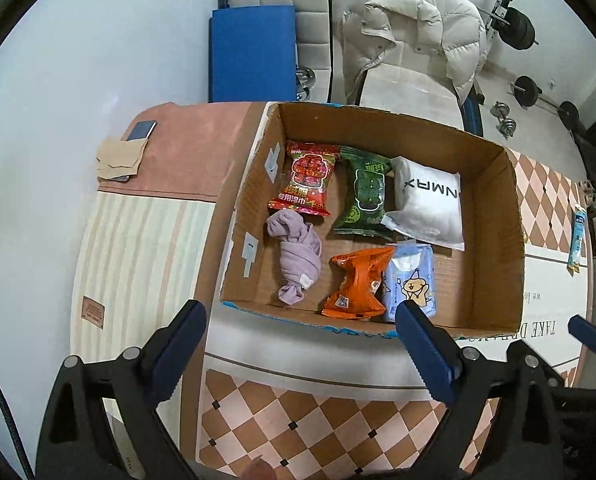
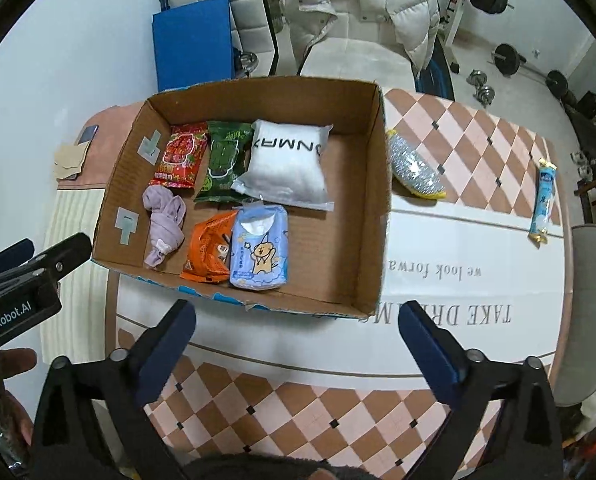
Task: Organize soft objects
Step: 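Move both tools toward the silver scrubber and blue Nestle tube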
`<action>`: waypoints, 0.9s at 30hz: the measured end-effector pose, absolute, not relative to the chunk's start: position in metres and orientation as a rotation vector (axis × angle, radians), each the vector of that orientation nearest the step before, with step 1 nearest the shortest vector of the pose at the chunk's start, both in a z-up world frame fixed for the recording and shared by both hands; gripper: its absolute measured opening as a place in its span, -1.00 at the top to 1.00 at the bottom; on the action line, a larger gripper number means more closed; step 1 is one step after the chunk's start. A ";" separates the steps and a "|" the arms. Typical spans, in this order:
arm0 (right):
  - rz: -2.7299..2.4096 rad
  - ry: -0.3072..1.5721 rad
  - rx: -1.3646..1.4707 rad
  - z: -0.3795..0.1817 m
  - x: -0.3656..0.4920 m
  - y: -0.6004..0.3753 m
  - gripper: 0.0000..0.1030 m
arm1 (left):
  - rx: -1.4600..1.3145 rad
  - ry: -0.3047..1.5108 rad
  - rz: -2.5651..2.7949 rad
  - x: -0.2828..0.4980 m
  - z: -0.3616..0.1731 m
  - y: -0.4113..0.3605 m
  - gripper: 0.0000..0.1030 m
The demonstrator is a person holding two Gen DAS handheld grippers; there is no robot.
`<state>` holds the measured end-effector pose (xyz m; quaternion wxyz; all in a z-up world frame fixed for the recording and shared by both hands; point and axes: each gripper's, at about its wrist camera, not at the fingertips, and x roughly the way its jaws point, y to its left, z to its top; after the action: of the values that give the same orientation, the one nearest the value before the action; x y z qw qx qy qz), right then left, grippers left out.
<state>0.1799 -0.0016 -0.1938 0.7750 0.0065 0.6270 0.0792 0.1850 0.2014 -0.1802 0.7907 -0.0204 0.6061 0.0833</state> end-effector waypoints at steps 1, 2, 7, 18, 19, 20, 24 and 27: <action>0.169 1.351 0.011 -0.192 0.180 -0.003 -1.00 | -0.048 1.303 0.182 0.183 -0.179 0.201 -0.88; 0.172 1.349 0.009 -0.191 0.180 -0.004 -1.00 | -0.050 1.303 0.188 0.182 -0.178 0.200 -0.88; 0.198 1.345 0.043 -0.186 0.179 -0.014 -1.00 | -0.045 1.294 0.185 0.179 -0.168 0.187 -0.88; 0.038 1.302 0.245 -0.171 0.202 -0.162 -1.00 | -0.079 1.342 -0.050 0.246 -0.157 0.045 -0.88; -0.002 1.299 0.256 -0.173 0.206 -0.185 -1.00 | -0.078 1.362 -0.075 0.256 -0.162 0.027 -0.88; -0.045 1.300 0.268 -0.177 0.211 -0.210 -1.00 | -0.092 1.395 -0.125 0.272 -0.171 0.003 -0.88; -0.177 1.326 0.320 -0.203 0.232 -0.294 -1.00 | -0.129 1.546 -0.140 0.330 -0.225 -0.059 -0.88; -0.227 1.361 0.340 -0.227 0.249 -0.340 -1.00 | -0.125 1.646 -0.084 0.366 -0.275 -0.095 -0.82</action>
<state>0.2489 -0.3401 -0.2267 0.7582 0.1561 0.6245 -0.1041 0.3661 -0.0950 -0.2752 0.6774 -0.0557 0.7326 -0.0374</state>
